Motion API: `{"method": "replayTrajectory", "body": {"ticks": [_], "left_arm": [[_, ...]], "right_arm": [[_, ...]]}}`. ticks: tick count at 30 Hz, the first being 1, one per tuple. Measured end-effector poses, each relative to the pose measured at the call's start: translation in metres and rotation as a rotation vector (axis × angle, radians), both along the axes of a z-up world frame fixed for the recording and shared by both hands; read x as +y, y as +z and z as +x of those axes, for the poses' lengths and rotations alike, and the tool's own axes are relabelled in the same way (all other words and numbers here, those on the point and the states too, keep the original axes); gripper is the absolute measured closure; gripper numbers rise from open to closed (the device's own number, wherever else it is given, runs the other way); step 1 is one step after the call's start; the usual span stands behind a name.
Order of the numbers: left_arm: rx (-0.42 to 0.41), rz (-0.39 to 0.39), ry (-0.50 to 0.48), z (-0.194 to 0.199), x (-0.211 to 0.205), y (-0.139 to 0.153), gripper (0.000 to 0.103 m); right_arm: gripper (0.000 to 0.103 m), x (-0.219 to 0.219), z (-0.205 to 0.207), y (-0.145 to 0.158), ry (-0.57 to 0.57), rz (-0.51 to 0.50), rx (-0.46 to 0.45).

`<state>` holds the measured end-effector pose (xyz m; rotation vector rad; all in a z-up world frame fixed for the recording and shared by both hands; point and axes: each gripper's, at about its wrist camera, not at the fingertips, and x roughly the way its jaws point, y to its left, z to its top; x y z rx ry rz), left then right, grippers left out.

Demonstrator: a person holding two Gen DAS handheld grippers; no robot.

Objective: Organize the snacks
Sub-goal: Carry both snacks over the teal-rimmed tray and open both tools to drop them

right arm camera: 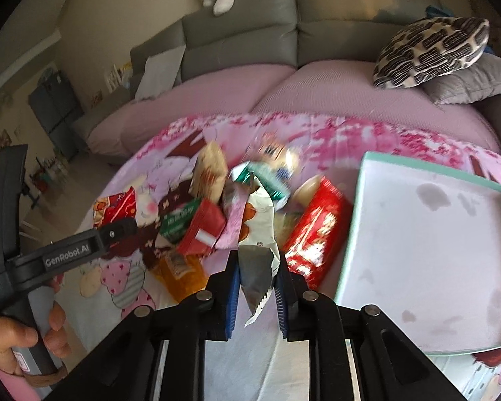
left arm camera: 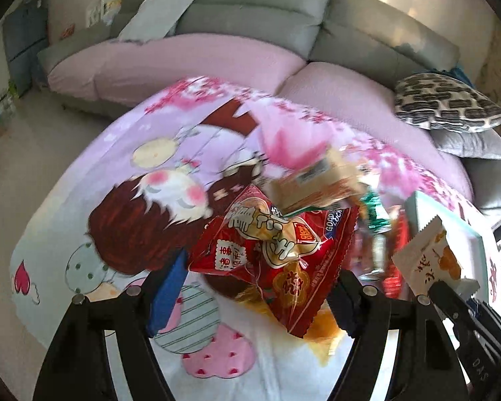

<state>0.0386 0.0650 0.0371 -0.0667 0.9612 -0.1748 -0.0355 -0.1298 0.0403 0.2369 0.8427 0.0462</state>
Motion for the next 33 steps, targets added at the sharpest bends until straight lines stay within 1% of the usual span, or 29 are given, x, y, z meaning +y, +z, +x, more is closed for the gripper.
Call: {"method": "replayTrajectory", "body": {"ticks": [3,7,10,12,15,17,19,22,25,28,33], "left_arm": [[-0.009,0.005,-0.067,-0.001,-0.028,0.007,0.025],[-0.023,0.003,-0.173,-0.005,-0.072,0.015,0.025],[-0.035,0.014,-0.248,-0.01,-0.105,0.019,0.025],[-0.044,0.018,-0.299,-0.013,-0.128,0.02,0.025],[-0.043,0.018,-0.368,-0.016,-0.16,0.018,0.025],[-0.035,0.013,-0.421,-0.016,-0.184,0.014,0.025],[-0.028,0.023,-0.456,-0.015,-0.204,0.007,0.025],[-0.021,0.047,-0.495,-0.013,-0.232,-0.006,0.025],[-0.005,0.05,-0.525,-0.01,-0.252,-0.021,0.025],[0.002,0.063,-0.537,-0.006,-0.264,-0.033,0.025],[0.002,0.082,-0.545,0.005,-0.278,-0.046,0.025]], "right_arm": [[0.083,-0.019,-0.005,0.007,-0.057,-0.003,-0.02],[0.083,-0.057,-0.013,0.01,-0.173,-0.004,-0.02],[0.082,-0.087,-0.02,0.012,-0.268,-0.028,-0.024],[0.082,-0.108,-0.025,0.013,-0.329,-0.017,-0.025],[0.082,-0.136,-0.033,0.013,-0.41,0.002,-0.027],[0.082,-0.153,-0.037,0.011,-0.463,-0.004,-0.022],[0.082,-0.17,-0.041,0.007,-0.509,0.002,-0.011],[0.082,-0.192,-0.047,-0.002,-0.566,0.017,0.009],[0.082,-0.205,-0.046,-0.012,-0.595,0.024,0.029],[0.082,-0.215,-0.04,-0.023,-0.616,0.025,0.039],[0.082,-0.22,-0.032,-0.033,-0.63,0.0,0.052]]}}
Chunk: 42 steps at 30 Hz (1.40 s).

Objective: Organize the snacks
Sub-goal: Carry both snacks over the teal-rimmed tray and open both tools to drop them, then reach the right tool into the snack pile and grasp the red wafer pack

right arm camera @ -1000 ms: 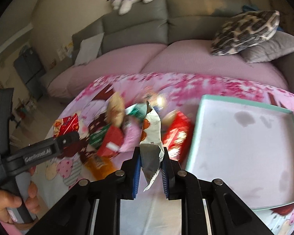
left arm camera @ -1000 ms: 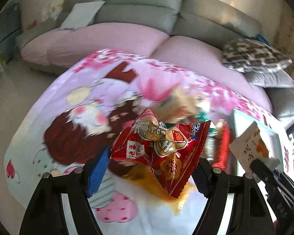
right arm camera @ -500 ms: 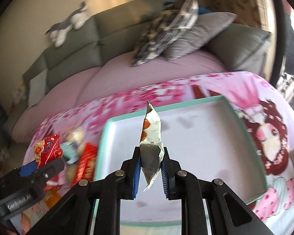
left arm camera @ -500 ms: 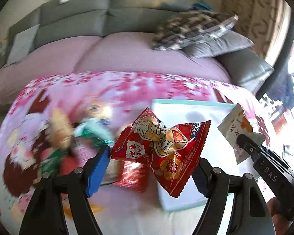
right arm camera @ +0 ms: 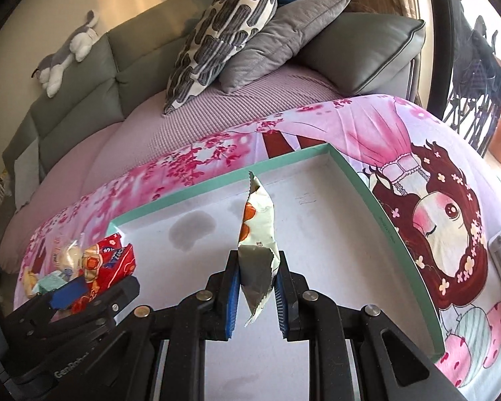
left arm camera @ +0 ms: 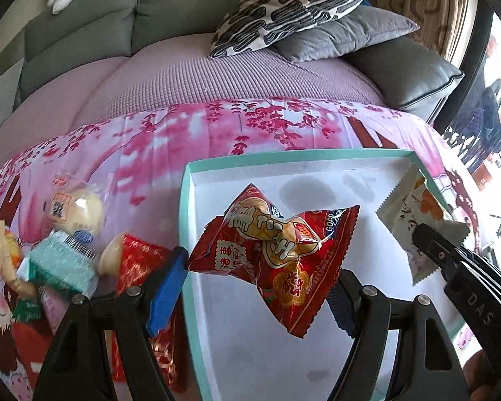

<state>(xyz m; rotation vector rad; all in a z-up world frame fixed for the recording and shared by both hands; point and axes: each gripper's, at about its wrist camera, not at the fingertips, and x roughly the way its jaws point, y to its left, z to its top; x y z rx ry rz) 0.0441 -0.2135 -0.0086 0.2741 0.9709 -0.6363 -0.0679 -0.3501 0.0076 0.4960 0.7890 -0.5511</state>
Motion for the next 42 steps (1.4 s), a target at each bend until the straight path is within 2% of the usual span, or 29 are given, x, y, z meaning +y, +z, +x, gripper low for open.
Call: {"method": "replayTrajectory", "body": {"ticks": [6,17,22,23,25,32,34,37,42], "left_arm": [[0.02,0.005,0.007,0.008,-0.006,-0.009,0.024],[0.046,0.012,0.001,0.002,-0.003,-0.001,0.018],[0.035,0.014,0.01,-0.003,0.004,0.006,0.017],[0.034,0.014,0.014,-0.003,0.006,0.007,0.016],[0.032,0.011,0.027,-0.003,0.012,0.01,0.007],[-0.015,0.004,0.113,0.001,0.046,0.021,0.006],[-0.04,0.003,0.139,0.002,0.059,0.025,0.006],[-0.06,0.006,0.191,0.006,0.079,0.03,0.0],[-0.068,-0.02,0.277,0.014,0.117,0.038,0.0]], "right_arm": [[0.082,-0.005,0.003,-0.01,-0.006,0.018,0.034],[0.076,-0.002,0.006,-0.01,-0.001,-0.006,0.093],[0.045,0.0,0.005,-0.008,-0.006,-0.006,0.114],[0.043,0.0,0.005,-0.008,-0.008,-0.008,0.114],[0.039,0.0,0.004,-0.005,-0.011,-0.014,0.117],[0.015,0.006,0.002,0.001,0.002,-0.026,0.123],[0.004,0.009,0.002,0.004,0.013,-0.025,0.116],[0.0,0.016,0.001,0.008,0.028,-0.032,0.111],[0.0,0.033,0.002,0.012,0.072,-0.025,0.108]]}}
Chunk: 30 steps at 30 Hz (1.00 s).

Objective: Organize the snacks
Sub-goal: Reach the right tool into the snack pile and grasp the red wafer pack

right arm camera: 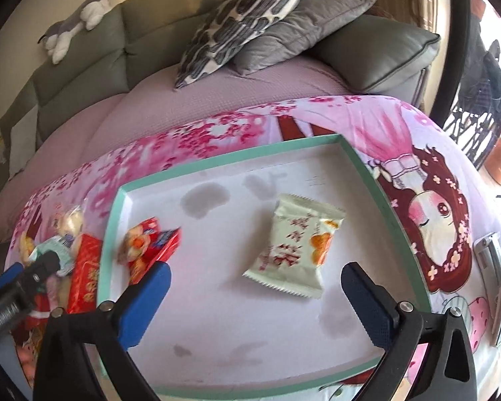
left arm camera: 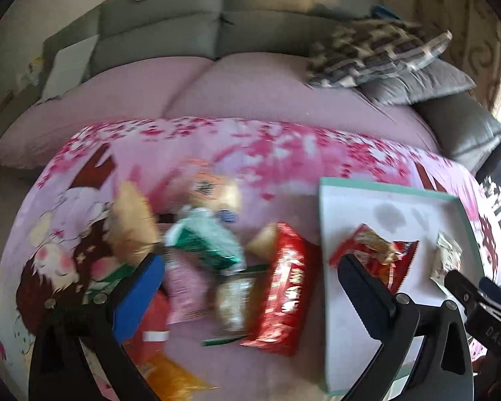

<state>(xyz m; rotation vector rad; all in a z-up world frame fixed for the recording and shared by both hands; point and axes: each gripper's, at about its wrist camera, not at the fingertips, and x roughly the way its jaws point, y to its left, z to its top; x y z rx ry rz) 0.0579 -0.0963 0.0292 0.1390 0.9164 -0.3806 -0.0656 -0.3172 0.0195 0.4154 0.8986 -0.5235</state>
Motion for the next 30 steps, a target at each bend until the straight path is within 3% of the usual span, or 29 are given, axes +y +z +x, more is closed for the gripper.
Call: {"method": "replayTrajectory", "body": {"ticks": [8,12,22,30], "left_arm": [[0.05,0.019,0.138,0.005,0.068,-0.008,0.0],[0.061,0.019,0.203,0.002,0.099,-0.009,0.0],[0.151,0.009,0.291,-0.005,0.143,-0.029,0.0],[0.207,0.053,0.335,-0.004,0.172,-0.046,0.0]], "right_arm": [[0.0,0.042,0.009,0.005,0.102,0.082,-0.019],[0.0,0.072,0.019,0.007,0.183,0.063,-0.003],[0.0,0.157,0.038,0.0,0.418,0.021,0.044],[0.0,0.215,0.058,-0.021,0.59,0.073,0.072]]}}
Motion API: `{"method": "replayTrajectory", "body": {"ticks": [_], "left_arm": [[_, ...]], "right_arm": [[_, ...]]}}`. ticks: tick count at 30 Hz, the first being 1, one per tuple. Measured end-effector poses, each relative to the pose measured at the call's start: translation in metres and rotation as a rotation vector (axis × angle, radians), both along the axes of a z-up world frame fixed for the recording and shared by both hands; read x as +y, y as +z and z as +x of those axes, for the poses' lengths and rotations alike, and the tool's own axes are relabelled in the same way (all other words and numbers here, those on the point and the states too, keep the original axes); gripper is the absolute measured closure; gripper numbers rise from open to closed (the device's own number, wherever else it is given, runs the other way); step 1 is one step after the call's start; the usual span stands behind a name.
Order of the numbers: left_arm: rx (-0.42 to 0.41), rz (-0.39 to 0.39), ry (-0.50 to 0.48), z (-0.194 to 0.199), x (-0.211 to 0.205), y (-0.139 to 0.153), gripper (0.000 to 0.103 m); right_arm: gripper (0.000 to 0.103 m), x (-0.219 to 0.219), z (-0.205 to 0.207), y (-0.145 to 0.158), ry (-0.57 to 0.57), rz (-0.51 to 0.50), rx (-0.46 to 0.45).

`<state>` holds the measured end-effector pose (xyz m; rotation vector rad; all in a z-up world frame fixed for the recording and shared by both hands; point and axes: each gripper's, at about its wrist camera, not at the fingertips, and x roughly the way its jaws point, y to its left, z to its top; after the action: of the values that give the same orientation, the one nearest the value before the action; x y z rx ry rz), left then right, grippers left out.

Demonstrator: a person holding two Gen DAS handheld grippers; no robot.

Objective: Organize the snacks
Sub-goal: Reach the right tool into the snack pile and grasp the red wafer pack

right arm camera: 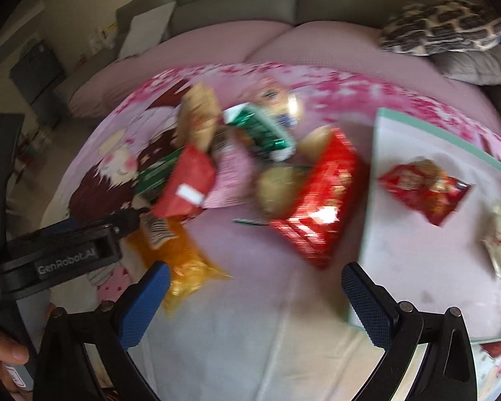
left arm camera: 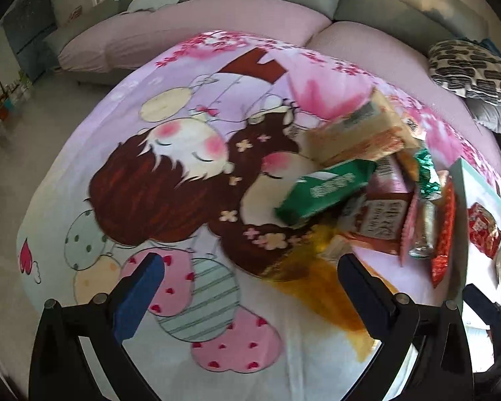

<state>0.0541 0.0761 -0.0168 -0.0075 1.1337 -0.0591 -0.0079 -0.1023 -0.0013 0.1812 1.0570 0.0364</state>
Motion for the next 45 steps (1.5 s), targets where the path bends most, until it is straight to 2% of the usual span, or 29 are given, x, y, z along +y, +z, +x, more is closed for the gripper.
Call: {"method": "replayTrajectory", "body": {"ticks": [5,14,17,20,23,28,31,39,43,45], "left_arm": [[0.008,-0.03,0.037,0.004,0.014,-0.002,0.0],[0.029,-0.08,0.067,0.009,0.027,-0.006,0.0],[0.041,-0.111,0.06,0.009,0.025,-0.008,0.0],[0.05,-0.137,0.07,0.011,0.024,-0.01,0.0],[0.045,-0.145,0.096,0.011,0.028,-0.009,0.0],[0.053,-0.173,0.137,0.013,0.036,-0.011,0.0],[0.059,-0.18,0.147,0.013,0.037,-0.014,0.0],[0.075,-0.198,0.144,0.016,0.037,-0.019,0.0],[0.084,-0.215,0.143,0.017,0.037,-0.021,0.0],[0.092,-0.221,0.141,0.017,0.037,-0.023,0.0]], "right_arm": [[0.0,0.025,0.012,-0.012,0.072,0.026,0.011],[0.001,0.061,0.019,-0.029,0.18,-0.001,0.035],[0.002,0.056,0.017,-0.025,0.164,-0.027,0.021],[0.002,0.038,0.017,-0.014,0.098,0.0,-0.02],[0.014,0.019,0.018,-0.006,0.032,0.075,-0.055],[0.037,0.004,0.024,0.003,-0.013,0.215,-0.104],[0.045,0.006,0.035,0.004,-0.021,0.28,-0.11],[0.061,0.009,0.066,-0.024,-0.07,0.384,-0.02],[0.064,0.008,0.073,-0.035,-0.081,0.429,0.0],[0.072,0.008,0.072,-0.037,-0.087,0.441,0.001]]}}
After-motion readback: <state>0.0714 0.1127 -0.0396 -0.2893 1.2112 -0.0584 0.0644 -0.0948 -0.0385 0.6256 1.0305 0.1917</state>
